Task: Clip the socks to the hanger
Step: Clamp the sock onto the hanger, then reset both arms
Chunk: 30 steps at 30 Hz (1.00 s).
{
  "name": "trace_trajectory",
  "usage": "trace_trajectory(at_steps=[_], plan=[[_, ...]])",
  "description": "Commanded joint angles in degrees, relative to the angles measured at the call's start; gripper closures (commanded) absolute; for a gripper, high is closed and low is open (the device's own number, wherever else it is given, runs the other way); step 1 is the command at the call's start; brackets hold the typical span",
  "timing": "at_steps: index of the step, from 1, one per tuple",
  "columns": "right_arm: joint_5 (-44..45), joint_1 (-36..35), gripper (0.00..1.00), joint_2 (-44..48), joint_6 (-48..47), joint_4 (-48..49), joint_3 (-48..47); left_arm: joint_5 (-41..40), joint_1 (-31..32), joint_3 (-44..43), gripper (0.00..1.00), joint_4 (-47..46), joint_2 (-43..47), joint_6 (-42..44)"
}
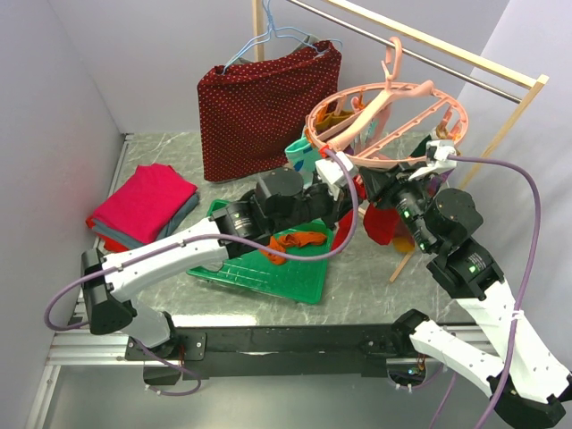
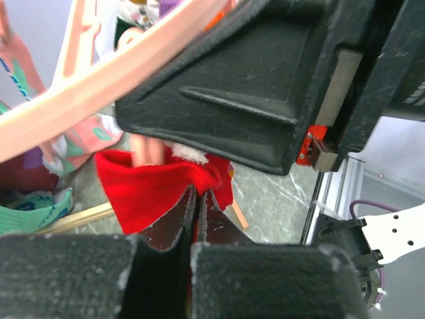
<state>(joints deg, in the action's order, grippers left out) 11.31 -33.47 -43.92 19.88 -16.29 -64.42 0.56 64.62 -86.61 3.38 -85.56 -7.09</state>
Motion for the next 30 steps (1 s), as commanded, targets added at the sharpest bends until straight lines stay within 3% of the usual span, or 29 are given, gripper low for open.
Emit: trace_trajectory(at_steps=[1,6,8,10,12,13,17,24,30], plan=[[1.3,0.3,0.48,1.3,0.0,2.8,-0.1,-0.4,0.6,-2.5,0.99,-2.4,0.0,0.9],[1.8,0.3,0.16,3.4,-0.5,3.1,0.8,-3.5,0.6,-2.1,0.91,-2.3,0.2,0.7],[1.7,0.3,0.01,5.0,-1.0,3.5,1.2,-4.7,0.7,-1.1,0.77,-2.9,0.7,0.2],[1.9,0.3,0.0,6.0,-1.7,3.5,1.9,-5.6,0.7,0.2,0.68,-2.9,1.4,-0.3],[2.3,0.3,0.0,8.1,-2.4,3.2,2.8,-8.3,0.6,1.2,0.51,-2.9,2.6,-0.8],[2.7,0.3,0.0,8.8,-3.2,3.2,3.3,-9.2,0.7,2.3,0.35,-2.9,3.1,-1.1],[6.3,0.3,0.0,15.5,-5.2,3.5,7.0,-15.8,0.6,6.6,0.03,-4.7,8.2,-1.6],[14.8,0.3,0.0,31.8,-9.5,5.3,19.2,-37.6,0.6,22.0,0.04,-1.5,20.7,-2.2],[20.0,0.3,0.0,43.6,-15.7,4.2,25.7,-48.5,0.6,35.5,0.04,3.0,36.1,-3.5]])
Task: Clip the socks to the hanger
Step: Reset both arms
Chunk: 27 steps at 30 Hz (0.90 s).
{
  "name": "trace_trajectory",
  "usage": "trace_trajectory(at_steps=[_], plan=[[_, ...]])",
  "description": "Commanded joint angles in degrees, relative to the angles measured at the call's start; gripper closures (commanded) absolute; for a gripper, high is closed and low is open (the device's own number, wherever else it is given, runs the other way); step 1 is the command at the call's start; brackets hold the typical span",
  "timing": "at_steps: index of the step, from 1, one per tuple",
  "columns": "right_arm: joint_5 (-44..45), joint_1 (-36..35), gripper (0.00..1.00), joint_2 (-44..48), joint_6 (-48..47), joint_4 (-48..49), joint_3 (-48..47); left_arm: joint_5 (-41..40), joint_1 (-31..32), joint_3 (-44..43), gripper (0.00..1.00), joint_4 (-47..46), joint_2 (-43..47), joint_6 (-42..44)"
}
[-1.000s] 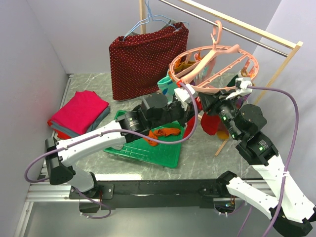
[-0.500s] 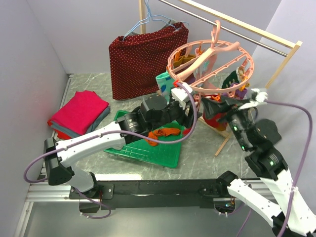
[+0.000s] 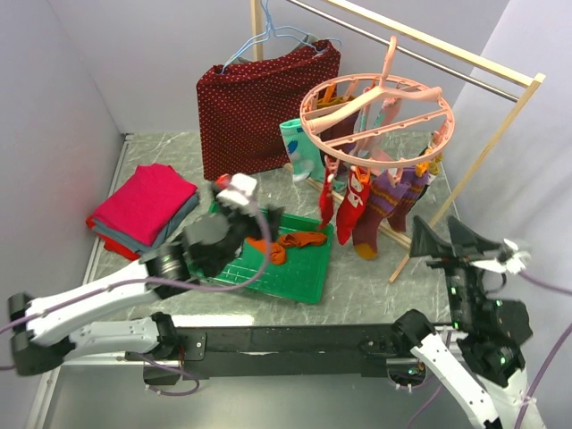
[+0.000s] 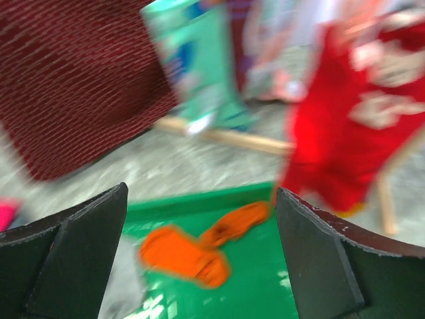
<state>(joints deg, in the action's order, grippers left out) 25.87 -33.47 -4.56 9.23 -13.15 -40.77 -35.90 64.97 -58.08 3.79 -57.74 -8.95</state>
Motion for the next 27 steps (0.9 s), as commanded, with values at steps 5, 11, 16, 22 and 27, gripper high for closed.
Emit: trace_trajectory(at_steps=[5,11,16,22,27], plan=[[6.1,0.3,0.0,10.5,-6.9,-1.4,4.7,-24.3,0.2,15.3,0.04,8.7,21.5,-5.5],[7.6,0.3,0.0,15.6,-7.6,-1.7,7.6,-33.6,0.2,20.6,0.04,15.6,32.3,-12.2],[9.3,0.3,0.0,19.9,-8.5,-2.4,9.2,-38.6,0.2,21.3,0.04,23.5,36.7,-19.1],[12.2,0.3,0.0,21.0,-6.4,-4.5,11.2,-41.6,0.2,22.7,0.04,21.7,37.1,-19.4],[12.1,0.3,0.0,21.0,-5.4,-3.9,12.3,-43.1,0.2,22.6,0.04,21.7,33.6,-20.3]])
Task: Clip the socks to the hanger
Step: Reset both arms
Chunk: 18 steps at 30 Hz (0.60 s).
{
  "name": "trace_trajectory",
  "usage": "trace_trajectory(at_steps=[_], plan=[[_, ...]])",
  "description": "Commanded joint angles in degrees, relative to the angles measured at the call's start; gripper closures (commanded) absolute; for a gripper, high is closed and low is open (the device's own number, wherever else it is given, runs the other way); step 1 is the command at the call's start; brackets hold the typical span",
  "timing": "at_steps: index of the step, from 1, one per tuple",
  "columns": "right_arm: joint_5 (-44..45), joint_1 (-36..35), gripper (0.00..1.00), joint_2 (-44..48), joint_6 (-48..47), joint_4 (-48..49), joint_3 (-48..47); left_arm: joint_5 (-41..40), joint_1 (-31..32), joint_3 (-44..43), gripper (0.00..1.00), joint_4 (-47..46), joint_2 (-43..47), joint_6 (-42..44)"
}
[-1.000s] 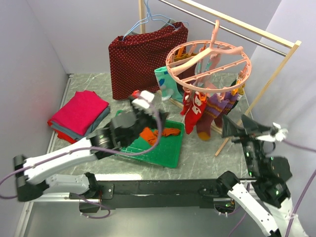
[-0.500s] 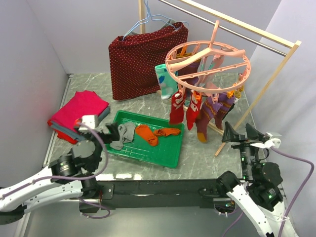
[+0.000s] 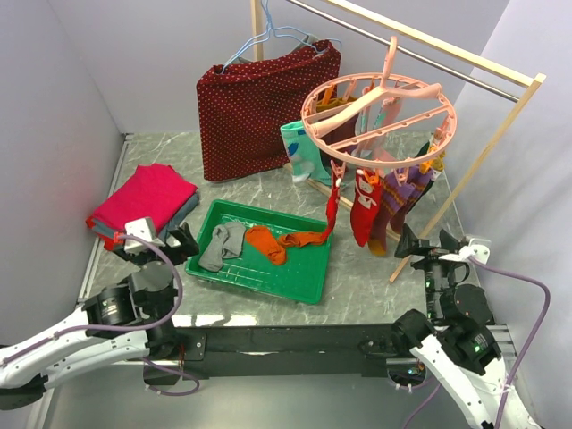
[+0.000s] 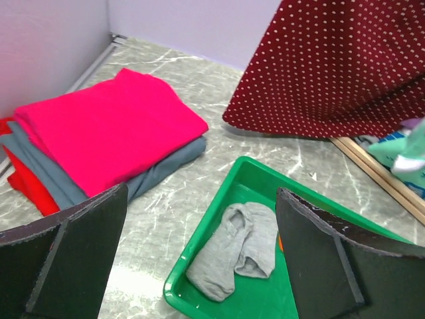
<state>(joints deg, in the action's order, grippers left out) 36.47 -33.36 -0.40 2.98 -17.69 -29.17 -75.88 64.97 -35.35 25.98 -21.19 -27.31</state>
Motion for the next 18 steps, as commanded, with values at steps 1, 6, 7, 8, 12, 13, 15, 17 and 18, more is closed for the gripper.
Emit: trace_trajectory(at_steps=[1,6,7,8,12,13,15,17,18], plan=[[1.6,0.2,0.0,16.8,1.1,0.6,0.8,-3.7,0.2,-0.3,0.03,0.1,-3.5,-2.8],[1.8,0.1,0.0,16.8,1.1,0.1,0.9,-5.9,0.2,-2.1,0.04,6.6,-6.6,-9.5],[1.8,0.1,0.0,16.8,1.2,-0.1,1.0,-6.0,0.2,-2.3,0.04,7.4,-6.8,-10.3],[1.8,0.1,0.0,16.8,1.6,-0.2,1.0,-6.2,0.2,-2.5,0.04,7.9,-7.0,-10.9],[1.6,0.1,0.0,16.9,2.3,-0.6,1.0,-6.1,0.2,-2.4,0.04,7.0,-7.5,-10.3],[1.5,0.1,0.0,16.9,2.3,-0.7,1.0,-6.0,0.2,-2.2,0.03,6.5,-7.5,-9.7],[1.6,0.1,0.0,16.9,2.2,-0.6,1.1,-5.9,0.2,-1.6,0.03,4.1,-7.3,-7.4],[1.7,0.1,0.0,16.8,2.0,-0.3,1.2,-5.5,0.2,-1.1,0.04,2.9,-7.0,-6.1],[1.8,0.1,0.0,16.9,2.0,-0.2,1.4,-5.2,0.3,-0.9,0.04,2.5,-6.8,-5.6]])
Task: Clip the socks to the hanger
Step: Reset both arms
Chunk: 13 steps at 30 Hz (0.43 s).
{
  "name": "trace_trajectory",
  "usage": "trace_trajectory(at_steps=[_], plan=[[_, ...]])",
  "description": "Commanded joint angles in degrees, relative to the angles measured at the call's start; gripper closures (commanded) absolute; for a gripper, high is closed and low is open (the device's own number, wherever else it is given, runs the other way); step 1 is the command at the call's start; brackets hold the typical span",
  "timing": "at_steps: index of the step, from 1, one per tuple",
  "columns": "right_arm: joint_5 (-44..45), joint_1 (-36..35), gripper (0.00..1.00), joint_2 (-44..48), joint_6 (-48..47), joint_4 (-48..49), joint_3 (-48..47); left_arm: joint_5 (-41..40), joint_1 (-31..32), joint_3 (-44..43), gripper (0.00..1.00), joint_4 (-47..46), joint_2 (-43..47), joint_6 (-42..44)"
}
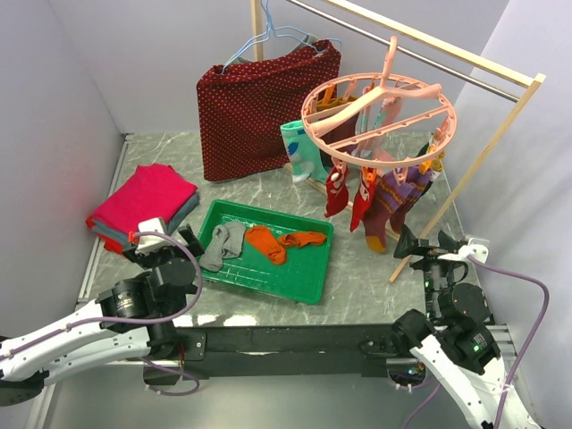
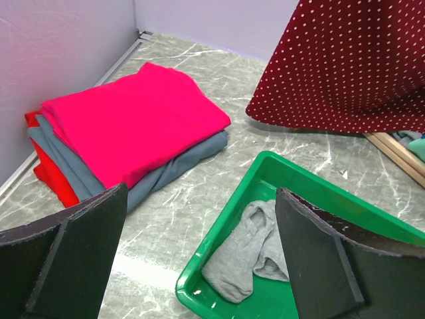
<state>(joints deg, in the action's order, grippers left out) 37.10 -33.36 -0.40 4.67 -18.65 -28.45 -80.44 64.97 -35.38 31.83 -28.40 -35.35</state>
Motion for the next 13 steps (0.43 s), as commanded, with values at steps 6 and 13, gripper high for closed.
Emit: trace_trajectory(at_steps=[6,13], plan=[[0.8,0.1,0.0,16.8,0.9,0.4,0.9,0.2,0.2,-0.1,0.04,-5.4,1.0,4.3],[0.9,0.1,0.0,16.7,0.1,1.8,1.6,1.3,0.2,0.0,0.03,-7.5,0.9,6.7]])
